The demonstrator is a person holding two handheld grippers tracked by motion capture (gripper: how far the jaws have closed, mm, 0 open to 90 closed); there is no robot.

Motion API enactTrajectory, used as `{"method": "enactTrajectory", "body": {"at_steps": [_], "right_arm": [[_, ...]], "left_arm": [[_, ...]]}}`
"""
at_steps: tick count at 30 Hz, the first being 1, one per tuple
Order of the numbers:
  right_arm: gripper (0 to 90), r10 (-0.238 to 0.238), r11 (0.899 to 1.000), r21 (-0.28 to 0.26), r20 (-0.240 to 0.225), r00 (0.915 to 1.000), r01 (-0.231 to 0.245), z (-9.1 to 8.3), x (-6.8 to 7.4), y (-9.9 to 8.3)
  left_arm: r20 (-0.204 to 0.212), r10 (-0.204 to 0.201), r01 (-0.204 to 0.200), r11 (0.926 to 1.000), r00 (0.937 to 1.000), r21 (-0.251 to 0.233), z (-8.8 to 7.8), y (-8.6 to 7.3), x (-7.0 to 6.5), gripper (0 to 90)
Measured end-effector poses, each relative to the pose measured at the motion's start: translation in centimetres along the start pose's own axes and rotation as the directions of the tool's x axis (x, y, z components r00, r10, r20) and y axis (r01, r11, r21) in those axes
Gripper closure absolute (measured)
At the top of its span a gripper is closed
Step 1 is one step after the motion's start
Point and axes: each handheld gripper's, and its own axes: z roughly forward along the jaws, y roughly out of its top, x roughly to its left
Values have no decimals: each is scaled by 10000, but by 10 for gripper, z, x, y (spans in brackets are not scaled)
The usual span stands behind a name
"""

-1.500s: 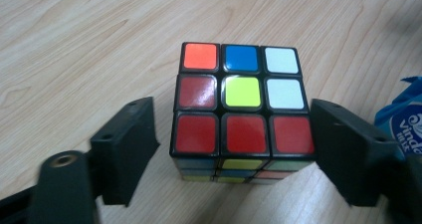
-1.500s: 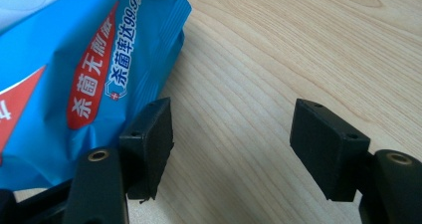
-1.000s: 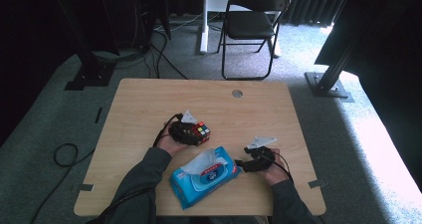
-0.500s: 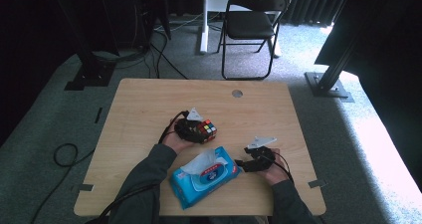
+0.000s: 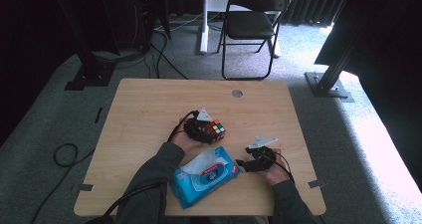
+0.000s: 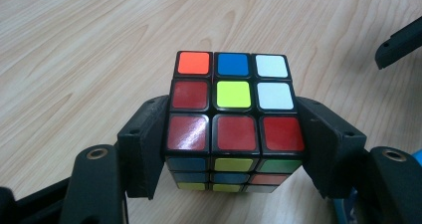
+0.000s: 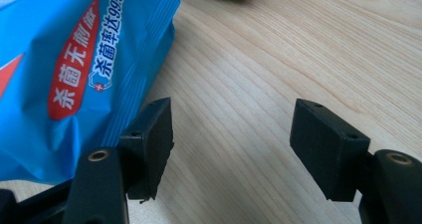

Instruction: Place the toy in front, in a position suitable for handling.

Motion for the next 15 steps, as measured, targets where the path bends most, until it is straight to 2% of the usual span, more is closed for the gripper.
{"method": "enactTrajectory", "body": {"at_steps": [3,10,15], "right_arm": [[331,50,10000,-16,26,10000,-50,-1,-1,-1],[331,119,9999,-18,50,9999,-119,-1,-2,-2],[331,64,10000,49,89,9999,-64,-1,-1,-2]], "left_arm": [[80,-1,2,10000,10000,-61,3,2,-2,340],[187,257,-260,9995,9995,163,12,8,-3,340],[335,110,-115,9998,9994,135,16,10,0,340]]}}
